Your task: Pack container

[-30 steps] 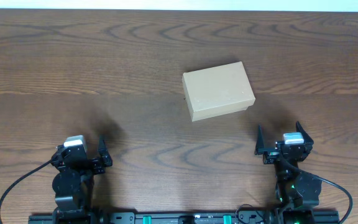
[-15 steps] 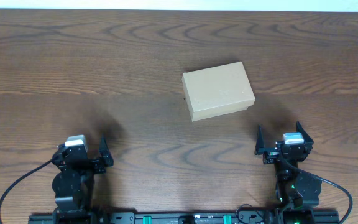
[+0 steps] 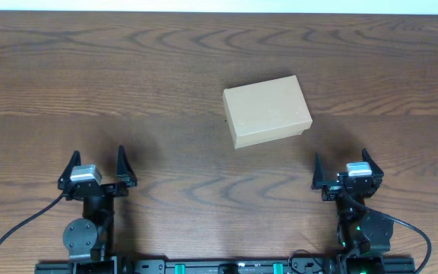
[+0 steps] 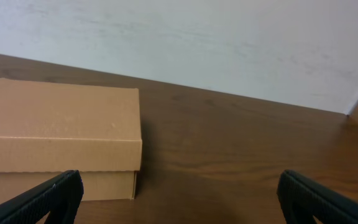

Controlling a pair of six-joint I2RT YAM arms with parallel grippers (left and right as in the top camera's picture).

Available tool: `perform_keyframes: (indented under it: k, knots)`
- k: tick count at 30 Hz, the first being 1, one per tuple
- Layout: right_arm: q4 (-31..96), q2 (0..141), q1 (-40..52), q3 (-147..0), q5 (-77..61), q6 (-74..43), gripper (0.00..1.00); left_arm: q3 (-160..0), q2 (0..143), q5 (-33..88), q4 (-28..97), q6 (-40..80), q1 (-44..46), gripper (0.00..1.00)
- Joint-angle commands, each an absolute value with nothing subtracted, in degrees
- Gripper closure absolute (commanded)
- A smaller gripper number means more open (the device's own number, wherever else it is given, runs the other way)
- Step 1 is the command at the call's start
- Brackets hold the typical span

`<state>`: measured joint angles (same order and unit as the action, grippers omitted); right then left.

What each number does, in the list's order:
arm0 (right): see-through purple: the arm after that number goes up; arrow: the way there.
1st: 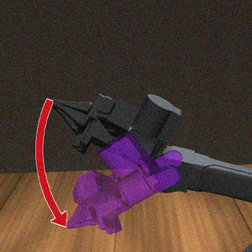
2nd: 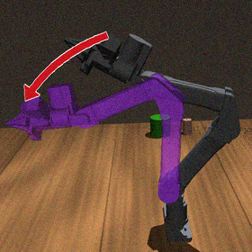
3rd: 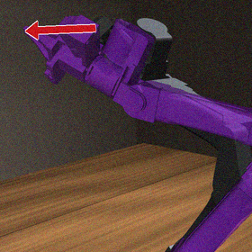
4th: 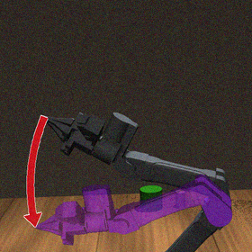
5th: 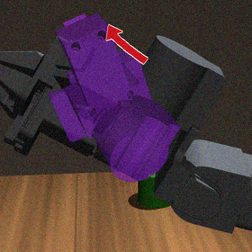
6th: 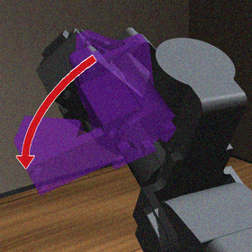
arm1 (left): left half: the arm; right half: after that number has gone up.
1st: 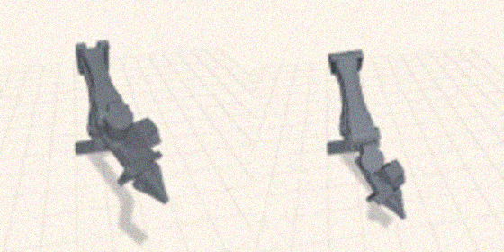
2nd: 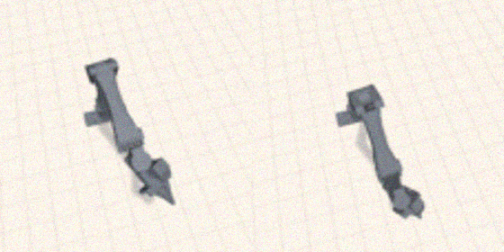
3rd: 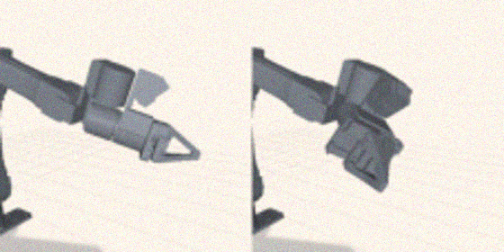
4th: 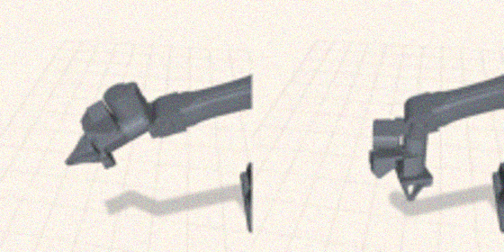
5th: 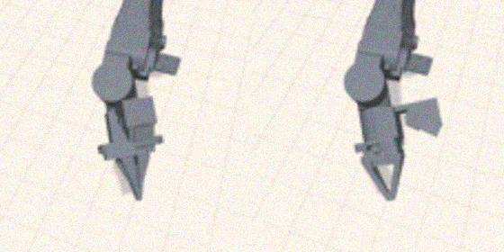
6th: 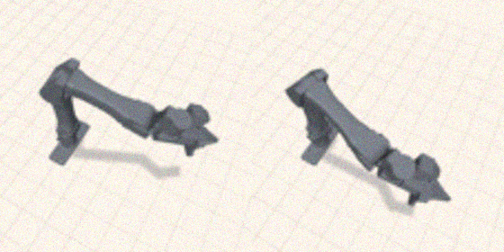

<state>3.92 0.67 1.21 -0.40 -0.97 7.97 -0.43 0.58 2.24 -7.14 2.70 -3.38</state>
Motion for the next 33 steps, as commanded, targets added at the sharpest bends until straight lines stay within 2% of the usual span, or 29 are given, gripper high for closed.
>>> perform_keyframes:
  k: [1, 5, 33]
  knots:
    - [4.3, 0.3, 1.3, -0.3, -0.4, 7.3, 0.01, -0.3, 0.2, -1.1, -4.6, 2.2, -3.7, 0.05]
    - [4.3, 0.3, 1.3, -0.3, -0.4, 7.3, 0.01, -0.3, 0.2, -0.4, 4.6, 4.7, -3.7, 0.05]
    - [4.3, 0.3, 1.3, -0.3, -0.4, 7.4, 0.01, -0.3, 0.2, 0.9, 4.4, 4.3, -3.6, 0.05]
